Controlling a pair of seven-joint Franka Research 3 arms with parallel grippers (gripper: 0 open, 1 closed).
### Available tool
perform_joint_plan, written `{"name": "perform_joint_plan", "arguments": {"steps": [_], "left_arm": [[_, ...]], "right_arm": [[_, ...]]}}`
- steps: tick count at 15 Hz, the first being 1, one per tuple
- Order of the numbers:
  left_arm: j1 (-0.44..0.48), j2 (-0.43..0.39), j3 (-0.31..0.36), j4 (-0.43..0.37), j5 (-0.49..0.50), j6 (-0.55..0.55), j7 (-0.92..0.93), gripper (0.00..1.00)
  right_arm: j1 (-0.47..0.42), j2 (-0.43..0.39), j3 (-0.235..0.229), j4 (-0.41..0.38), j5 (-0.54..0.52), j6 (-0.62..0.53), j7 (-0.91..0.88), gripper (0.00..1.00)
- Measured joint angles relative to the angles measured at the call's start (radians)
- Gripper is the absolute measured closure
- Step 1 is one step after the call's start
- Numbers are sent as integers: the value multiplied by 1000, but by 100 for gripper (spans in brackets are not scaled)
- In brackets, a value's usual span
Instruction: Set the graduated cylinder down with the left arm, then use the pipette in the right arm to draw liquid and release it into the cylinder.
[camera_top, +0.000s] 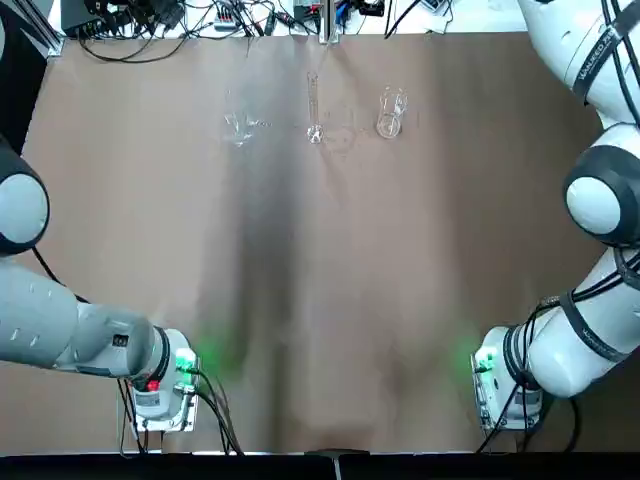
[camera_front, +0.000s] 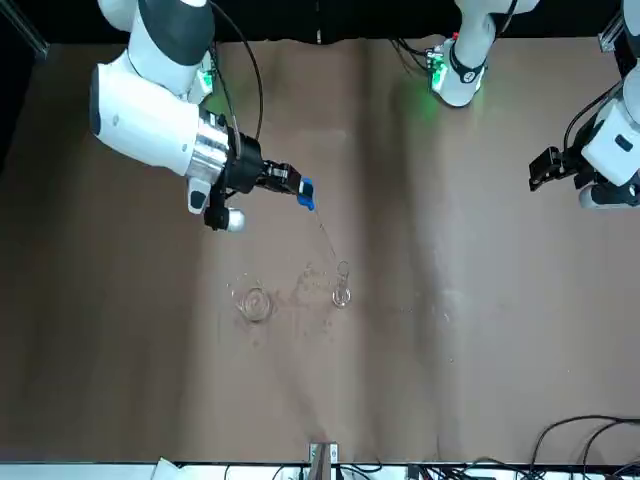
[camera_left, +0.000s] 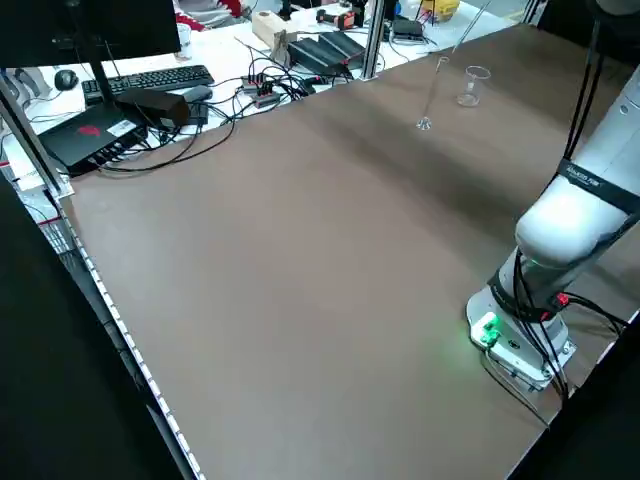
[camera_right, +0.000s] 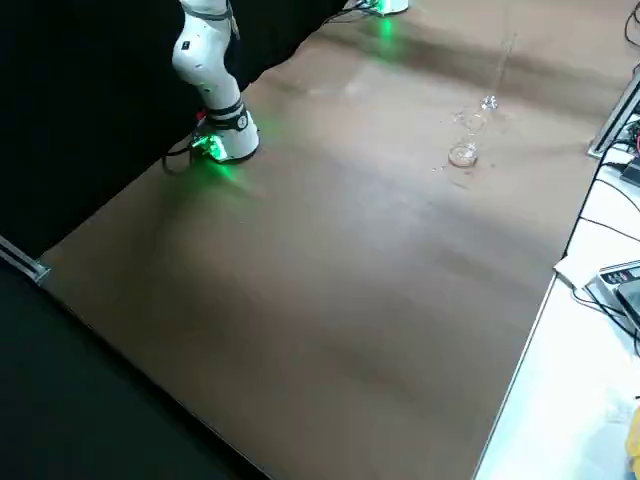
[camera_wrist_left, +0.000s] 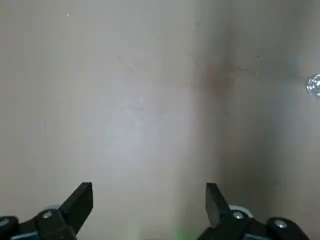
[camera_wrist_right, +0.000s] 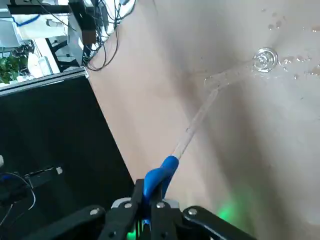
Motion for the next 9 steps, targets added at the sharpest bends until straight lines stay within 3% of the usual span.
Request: {"name": "perform_joint_plan", "arguments": {"steps": [5,9], "left_arm": [[0,0,0,1,0,0,0,0],[0,0,0,1,0,0,0,0]], "right_arm": [[-45,-7,-10,0,0,-45,4,93],[-146,-1,-15,-4,-2,-145,-93,93]]}}
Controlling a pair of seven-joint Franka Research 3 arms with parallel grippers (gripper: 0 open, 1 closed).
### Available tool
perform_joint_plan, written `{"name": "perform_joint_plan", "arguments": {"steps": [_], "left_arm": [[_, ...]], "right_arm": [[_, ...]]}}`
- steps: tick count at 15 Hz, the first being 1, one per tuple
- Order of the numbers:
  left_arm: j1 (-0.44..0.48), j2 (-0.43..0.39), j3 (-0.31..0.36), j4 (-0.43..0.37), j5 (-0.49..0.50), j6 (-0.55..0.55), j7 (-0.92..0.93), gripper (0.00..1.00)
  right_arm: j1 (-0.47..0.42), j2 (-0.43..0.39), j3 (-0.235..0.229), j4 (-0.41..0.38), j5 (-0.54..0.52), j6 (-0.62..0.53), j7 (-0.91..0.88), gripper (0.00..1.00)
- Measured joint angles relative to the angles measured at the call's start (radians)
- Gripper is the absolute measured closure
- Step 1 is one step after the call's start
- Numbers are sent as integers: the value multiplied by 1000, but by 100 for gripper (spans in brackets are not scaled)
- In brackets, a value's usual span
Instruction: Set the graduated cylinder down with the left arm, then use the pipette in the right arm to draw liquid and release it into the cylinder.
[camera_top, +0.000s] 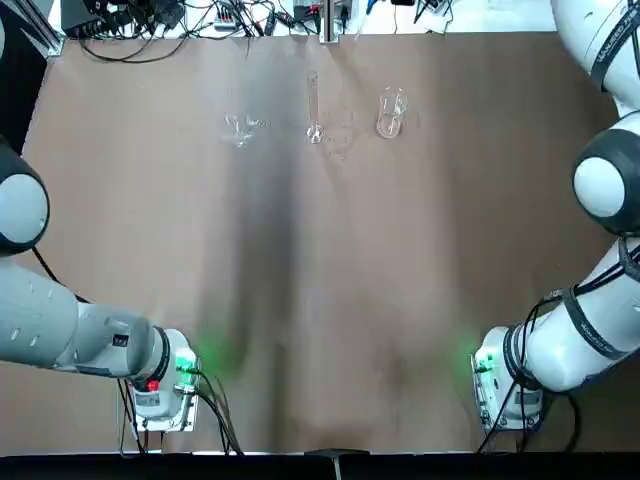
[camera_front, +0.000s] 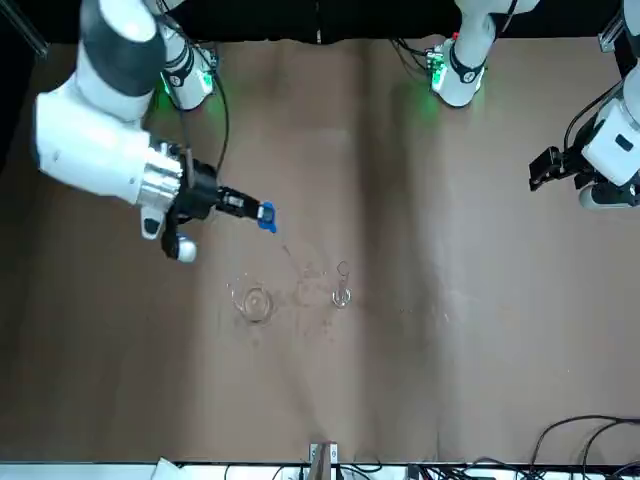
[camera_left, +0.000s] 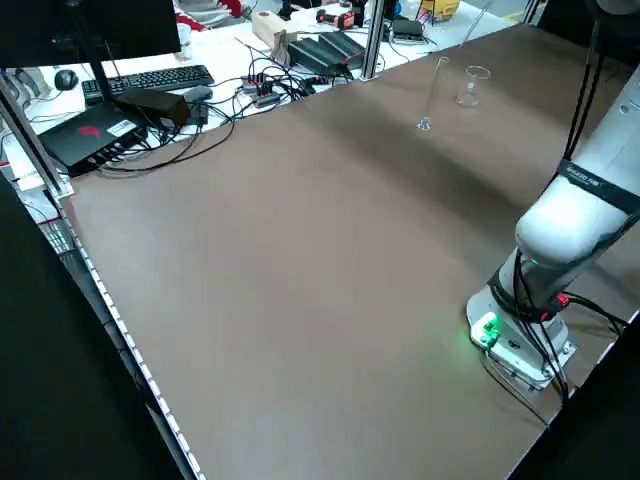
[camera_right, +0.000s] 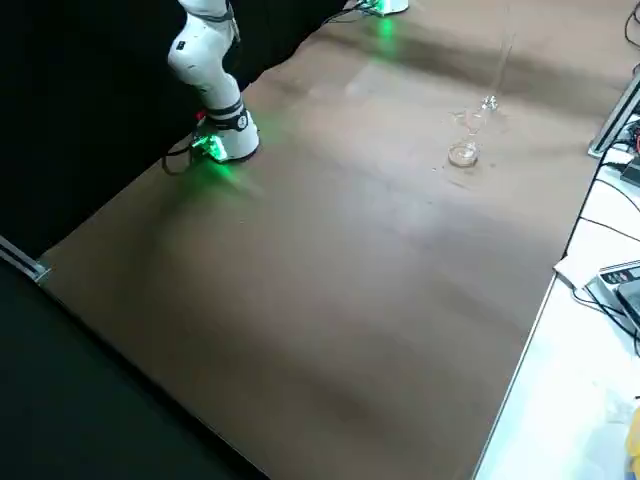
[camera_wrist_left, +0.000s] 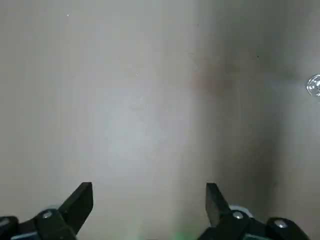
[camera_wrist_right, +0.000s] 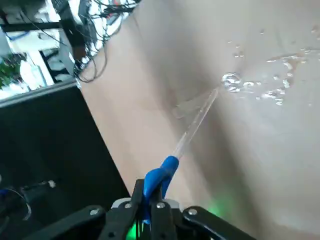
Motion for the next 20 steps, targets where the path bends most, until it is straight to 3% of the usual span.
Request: {"name": "perform_joint_plan", "arguments": {"steps": [4,14,20], "left_arm": [[0,0,0,0,0,0,0,0],[0,11,0,0,0,12,0,0],[0,12,0,0,0,13,0,0]], "right_arm": [[-96,7,-4,-2,-1,-120,-142,93],[-235,49,-6,-70,-40,-195,-448,93],[-253,80,-6,-90,-65,-198,-534,93]]}}
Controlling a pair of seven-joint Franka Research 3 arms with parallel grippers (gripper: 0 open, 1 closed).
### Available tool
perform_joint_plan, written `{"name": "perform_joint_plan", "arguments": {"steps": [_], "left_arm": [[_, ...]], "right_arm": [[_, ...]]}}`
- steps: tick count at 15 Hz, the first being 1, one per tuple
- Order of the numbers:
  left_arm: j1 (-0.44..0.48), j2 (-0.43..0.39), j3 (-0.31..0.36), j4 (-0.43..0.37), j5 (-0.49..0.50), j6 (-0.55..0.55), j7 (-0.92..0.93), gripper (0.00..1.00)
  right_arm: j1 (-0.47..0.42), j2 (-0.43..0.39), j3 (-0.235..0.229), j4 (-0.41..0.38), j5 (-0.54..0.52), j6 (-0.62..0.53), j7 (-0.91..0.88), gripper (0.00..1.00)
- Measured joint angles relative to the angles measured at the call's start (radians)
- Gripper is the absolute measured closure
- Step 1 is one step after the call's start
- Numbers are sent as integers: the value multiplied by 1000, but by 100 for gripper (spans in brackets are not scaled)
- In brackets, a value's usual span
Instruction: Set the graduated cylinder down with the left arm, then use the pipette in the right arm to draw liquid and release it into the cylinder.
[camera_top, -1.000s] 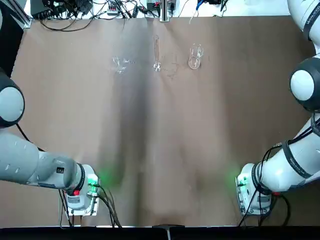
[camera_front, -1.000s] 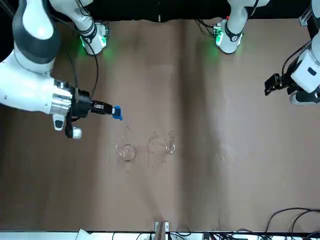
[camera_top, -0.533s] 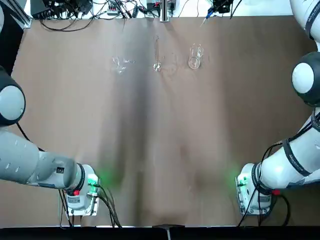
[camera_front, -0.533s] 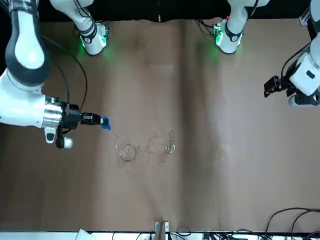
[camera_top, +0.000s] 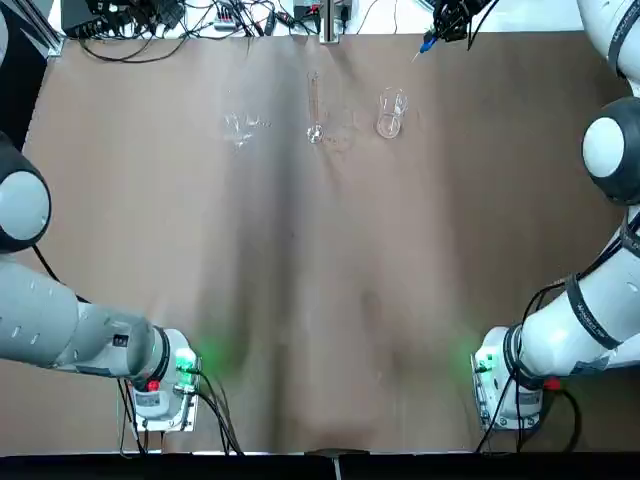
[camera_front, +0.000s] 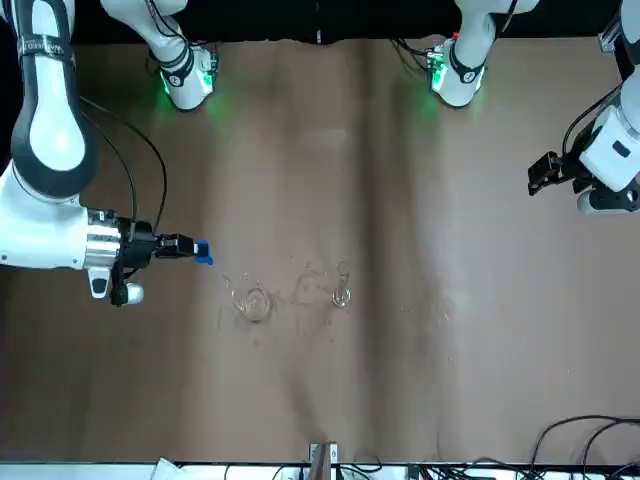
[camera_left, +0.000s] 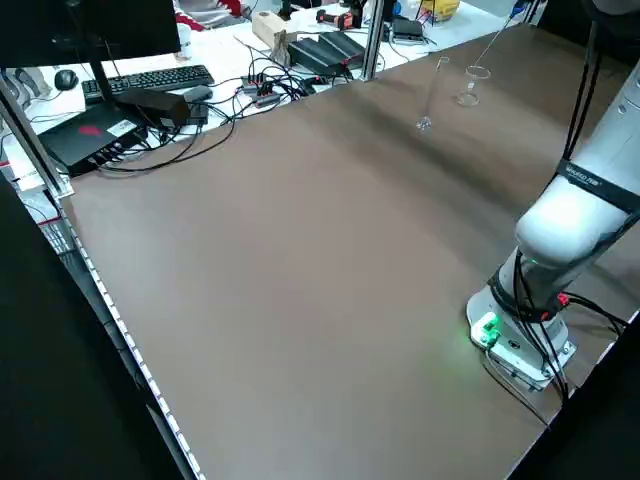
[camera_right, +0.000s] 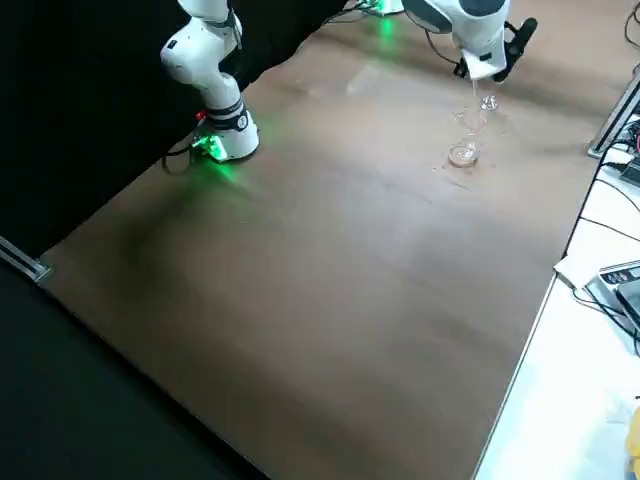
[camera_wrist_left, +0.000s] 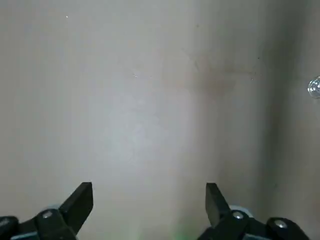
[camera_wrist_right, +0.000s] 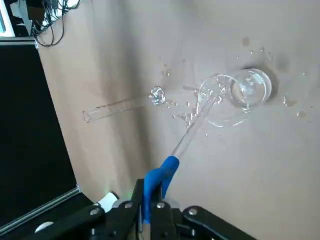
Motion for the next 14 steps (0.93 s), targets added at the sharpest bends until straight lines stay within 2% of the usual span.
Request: {"name": "perform_joint_plan", "arguments": {"steps": [8,14], "left_arm": [[0,1,0,0,0,0,0,0],[0,3,0,0,0,0,0,0]], "right_arm": [[-13,8,2,-45,-15,-16,-63,93],[21,59,12,-51,-52,16,-73,93]]}}
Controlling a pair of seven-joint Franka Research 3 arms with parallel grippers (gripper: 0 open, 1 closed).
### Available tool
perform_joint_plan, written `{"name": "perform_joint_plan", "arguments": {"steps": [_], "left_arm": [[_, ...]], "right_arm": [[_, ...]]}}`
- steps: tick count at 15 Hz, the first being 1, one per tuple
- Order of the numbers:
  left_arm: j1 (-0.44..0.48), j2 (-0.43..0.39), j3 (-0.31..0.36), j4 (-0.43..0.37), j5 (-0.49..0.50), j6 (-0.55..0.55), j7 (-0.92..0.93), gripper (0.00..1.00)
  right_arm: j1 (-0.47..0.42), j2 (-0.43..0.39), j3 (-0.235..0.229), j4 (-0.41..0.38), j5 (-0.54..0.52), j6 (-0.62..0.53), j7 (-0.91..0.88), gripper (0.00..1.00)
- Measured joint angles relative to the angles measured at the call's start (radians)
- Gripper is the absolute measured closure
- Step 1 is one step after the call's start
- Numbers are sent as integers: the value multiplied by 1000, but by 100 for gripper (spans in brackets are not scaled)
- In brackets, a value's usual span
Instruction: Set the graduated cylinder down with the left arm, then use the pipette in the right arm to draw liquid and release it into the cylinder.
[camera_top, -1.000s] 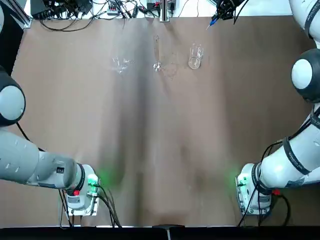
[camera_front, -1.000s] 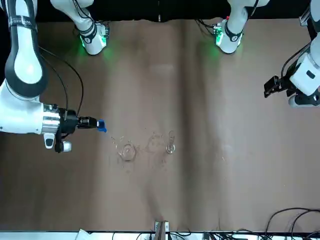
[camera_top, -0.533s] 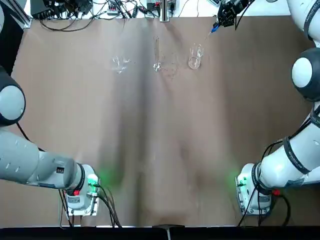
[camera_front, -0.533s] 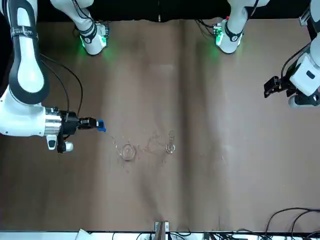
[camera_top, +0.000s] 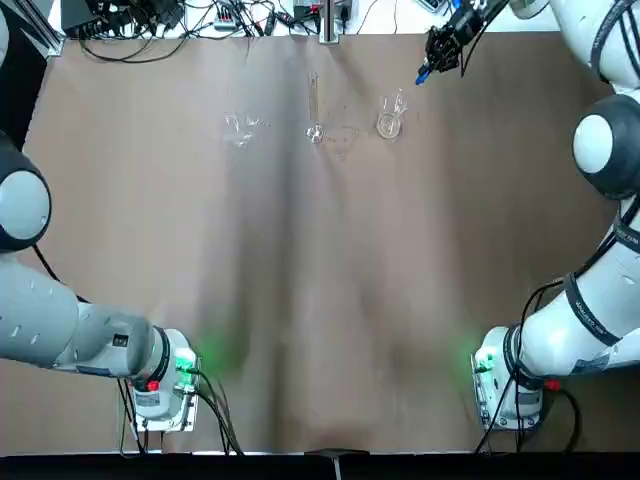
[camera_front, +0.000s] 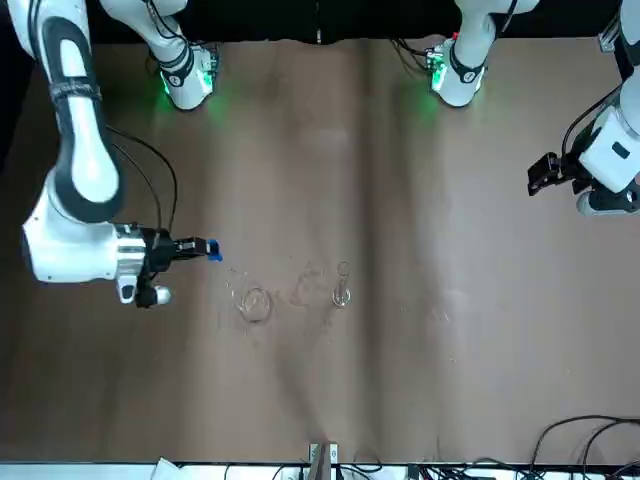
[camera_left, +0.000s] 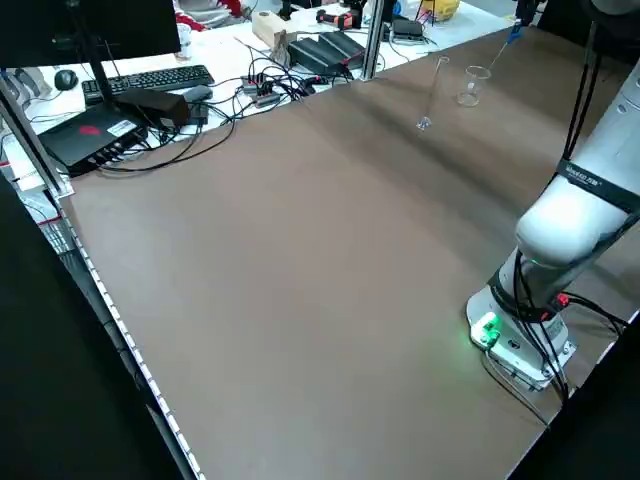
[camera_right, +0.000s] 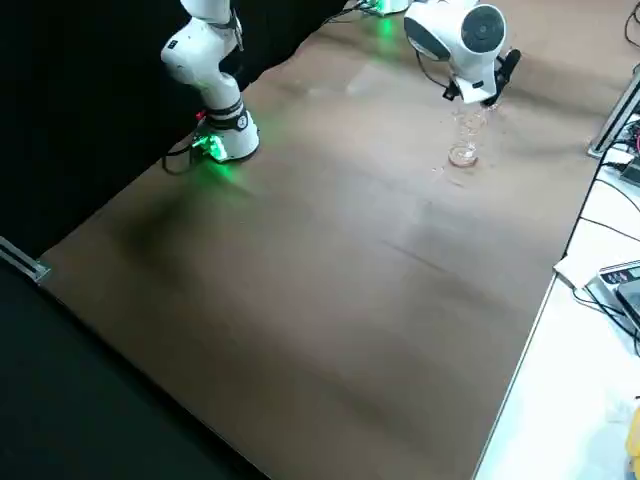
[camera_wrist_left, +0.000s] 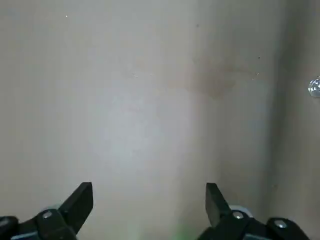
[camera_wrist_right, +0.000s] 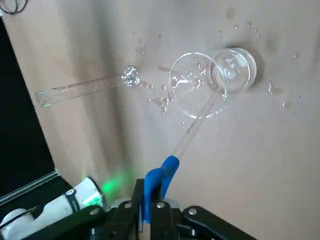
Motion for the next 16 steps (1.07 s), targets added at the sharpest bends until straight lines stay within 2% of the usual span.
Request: {"name": "perform_joint_plan", "arguments": {"steps": [8,10,13,16], "left_arm": [[15,22,3,0,0,22,0,0],[15,22,3,0,0,22,0,0],[16,22,3,3,0,22,0,0],[16,20,3,8,0,22,0,0]], "right_arm": [[51,61,0,-2,-8,93,-2,93],[51,61,-1,-2,-9,96,-2,80],[47,60,-3,2,-18,96,-2,51],[34,54,-6,24,-83,65,-2,22]]}}
